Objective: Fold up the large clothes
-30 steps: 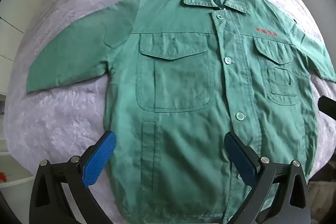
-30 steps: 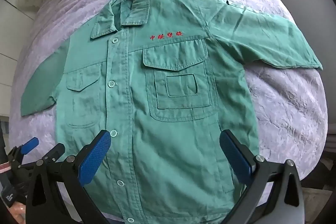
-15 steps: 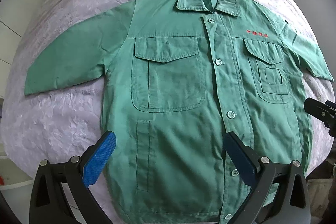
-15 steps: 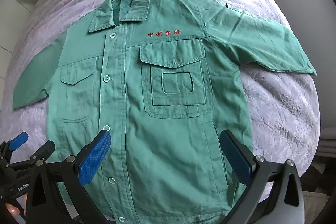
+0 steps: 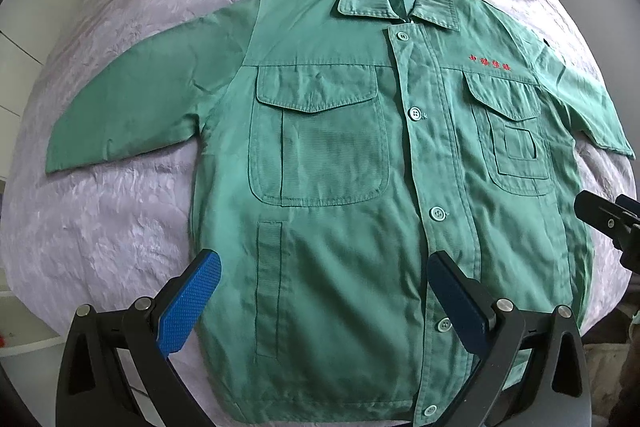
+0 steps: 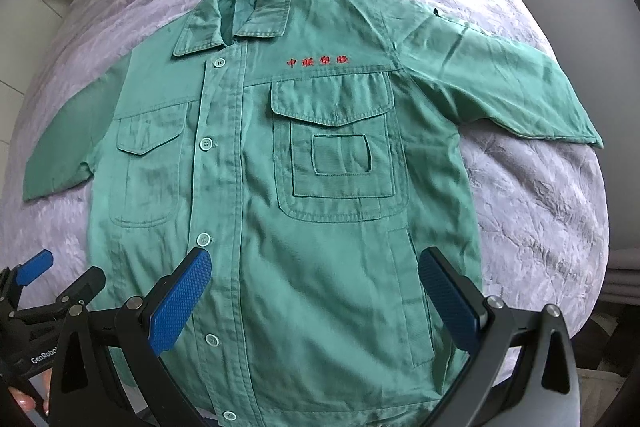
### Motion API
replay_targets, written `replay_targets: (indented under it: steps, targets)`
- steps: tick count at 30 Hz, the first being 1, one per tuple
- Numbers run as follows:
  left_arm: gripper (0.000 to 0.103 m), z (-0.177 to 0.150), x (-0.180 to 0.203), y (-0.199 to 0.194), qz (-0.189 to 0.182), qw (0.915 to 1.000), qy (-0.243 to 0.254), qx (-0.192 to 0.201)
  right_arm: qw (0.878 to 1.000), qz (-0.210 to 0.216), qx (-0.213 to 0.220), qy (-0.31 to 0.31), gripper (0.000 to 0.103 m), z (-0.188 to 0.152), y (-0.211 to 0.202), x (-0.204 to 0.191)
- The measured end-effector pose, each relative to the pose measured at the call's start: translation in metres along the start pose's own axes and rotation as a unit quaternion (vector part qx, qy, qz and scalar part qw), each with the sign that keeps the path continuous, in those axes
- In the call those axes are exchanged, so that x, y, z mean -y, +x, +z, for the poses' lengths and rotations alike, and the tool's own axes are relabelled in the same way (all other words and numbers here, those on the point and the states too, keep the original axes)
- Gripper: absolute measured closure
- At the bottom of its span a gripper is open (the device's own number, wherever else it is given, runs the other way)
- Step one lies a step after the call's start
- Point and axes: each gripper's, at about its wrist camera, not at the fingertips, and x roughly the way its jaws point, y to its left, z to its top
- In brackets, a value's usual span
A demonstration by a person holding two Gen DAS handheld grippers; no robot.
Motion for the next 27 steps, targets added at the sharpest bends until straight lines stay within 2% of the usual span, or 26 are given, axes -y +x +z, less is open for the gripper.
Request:
replay_targets:
  steps: [27]
  targets:
    - [0.0,-0.0015,0.0011,0.0015,0.0,1.0,-0.001,-0.003,1.0,-0.002,0.0,0.001,0.0,-0.0012,0.0009,0.0024]
